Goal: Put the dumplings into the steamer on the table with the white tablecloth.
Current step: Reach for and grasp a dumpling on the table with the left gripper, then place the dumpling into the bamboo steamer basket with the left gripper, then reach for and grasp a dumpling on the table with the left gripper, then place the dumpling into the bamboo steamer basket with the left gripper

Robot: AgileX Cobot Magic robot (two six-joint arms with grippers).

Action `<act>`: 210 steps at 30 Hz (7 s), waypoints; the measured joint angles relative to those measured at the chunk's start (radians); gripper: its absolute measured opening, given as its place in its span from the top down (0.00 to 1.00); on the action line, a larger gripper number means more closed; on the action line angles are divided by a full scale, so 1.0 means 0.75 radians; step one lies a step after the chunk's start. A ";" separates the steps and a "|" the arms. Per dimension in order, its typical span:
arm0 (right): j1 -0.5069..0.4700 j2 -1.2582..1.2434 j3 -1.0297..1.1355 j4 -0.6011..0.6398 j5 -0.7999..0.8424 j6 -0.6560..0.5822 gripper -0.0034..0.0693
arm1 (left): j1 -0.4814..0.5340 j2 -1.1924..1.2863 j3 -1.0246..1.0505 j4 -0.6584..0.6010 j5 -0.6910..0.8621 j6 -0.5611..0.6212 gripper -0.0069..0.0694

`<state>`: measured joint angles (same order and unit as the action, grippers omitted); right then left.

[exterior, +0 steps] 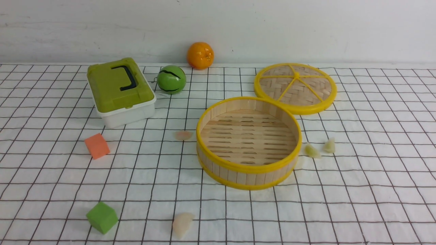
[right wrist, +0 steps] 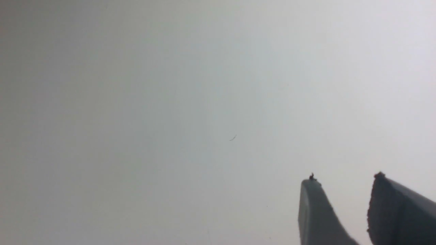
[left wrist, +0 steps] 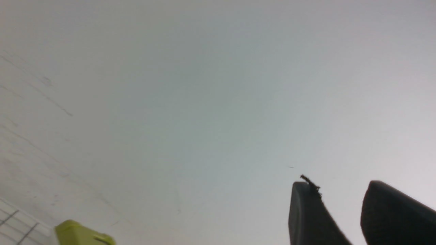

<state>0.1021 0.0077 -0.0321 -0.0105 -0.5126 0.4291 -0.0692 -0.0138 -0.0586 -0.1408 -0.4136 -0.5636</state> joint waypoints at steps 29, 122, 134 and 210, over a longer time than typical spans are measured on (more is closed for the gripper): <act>0.000 1.014 -0.508 0.363 1.503 -0.839 0.96 | -0.614 1.761 -1.199 -0.087 1.527 0.540 0.93; 0.000 1.081 -0.512 0.845 1.397 -1.377 0.90 | -0.265 3.271 -3.046 0.093 2.189 1.192 0.37; 0.000 1.081 -0.512 0.843 1.390 -1.422 0.90 | -0.268 3.376 -3.046 0.004 2.144 1.478 0.48; 0.000 1.081 -0.507 0.853 1.333 -1.422 0.85 | -0.708 3.286 -3.287 -0.019 2.050 0.432 0.73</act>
<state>0.1021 0.8188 -0.4121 0.6294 0.4873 -0.6372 -0.6005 2.4508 -2.5237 -0.1549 1.1239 -0.2396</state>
